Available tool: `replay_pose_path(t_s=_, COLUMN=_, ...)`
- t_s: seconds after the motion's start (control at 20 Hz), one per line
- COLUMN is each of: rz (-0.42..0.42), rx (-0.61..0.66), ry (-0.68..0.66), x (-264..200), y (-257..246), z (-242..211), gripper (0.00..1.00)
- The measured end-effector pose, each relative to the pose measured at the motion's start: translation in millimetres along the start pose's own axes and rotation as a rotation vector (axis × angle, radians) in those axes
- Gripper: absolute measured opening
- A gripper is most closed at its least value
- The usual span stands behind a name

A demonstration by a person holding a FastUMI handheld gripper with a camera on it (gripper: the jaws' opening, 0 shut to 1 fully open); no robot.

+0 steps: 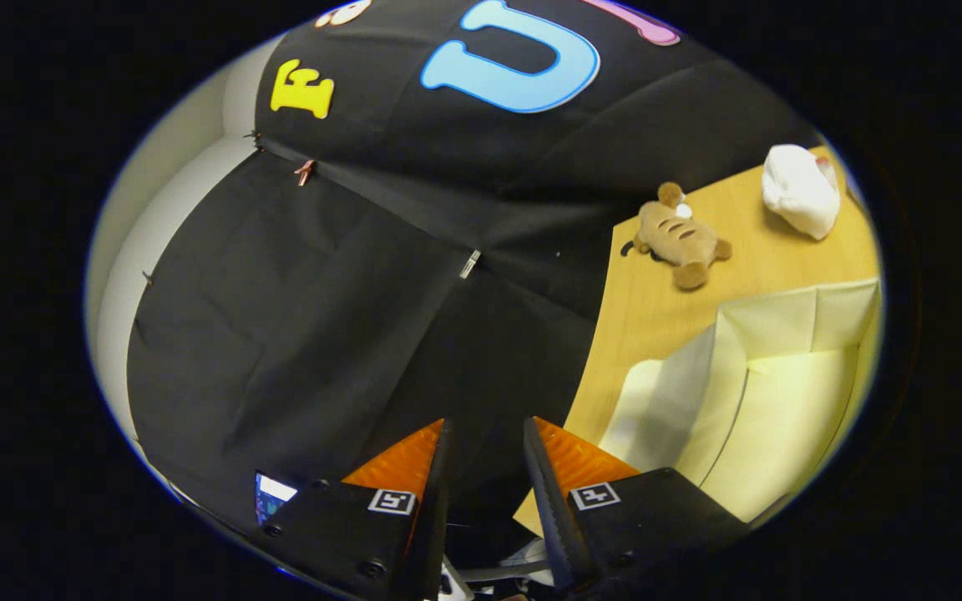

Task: Open the storage box then place both shoes into the box .Put the left shoe in first, then the right shoe, with the right side of both shoes facing outward in a uniform manner.

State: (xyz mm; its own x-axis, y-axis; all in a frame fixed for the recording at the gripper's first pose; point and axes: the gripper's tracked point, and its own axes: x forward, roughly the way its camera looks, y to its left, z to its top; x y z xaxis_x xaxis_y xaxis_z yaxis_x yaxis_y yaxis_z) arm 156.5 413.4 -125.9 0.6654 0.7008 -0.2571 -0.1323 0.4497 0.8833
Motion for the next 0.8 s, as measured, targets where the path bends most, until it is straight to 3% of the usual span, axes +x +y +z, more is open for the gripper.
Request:
replay_pose_path(t_s=0.3, rz=-0.151, rx=-0.112, ry=-0.152, x=-105.7, y=-47.8, z=38.8, gripper=0.52)
replay_pose_path(t_s=0.75, rz=-0.567, rx=-0.181, ry=-0.185, x=-268.7, y=-211.8, z=43.1, gripper=0.53)
replay_pose_path(t_s=0.8, rz=-0.616, rx=-0.171, ry=-0.171, x=-284.1, y=-229.2, z=40.3, gripper=0.59)
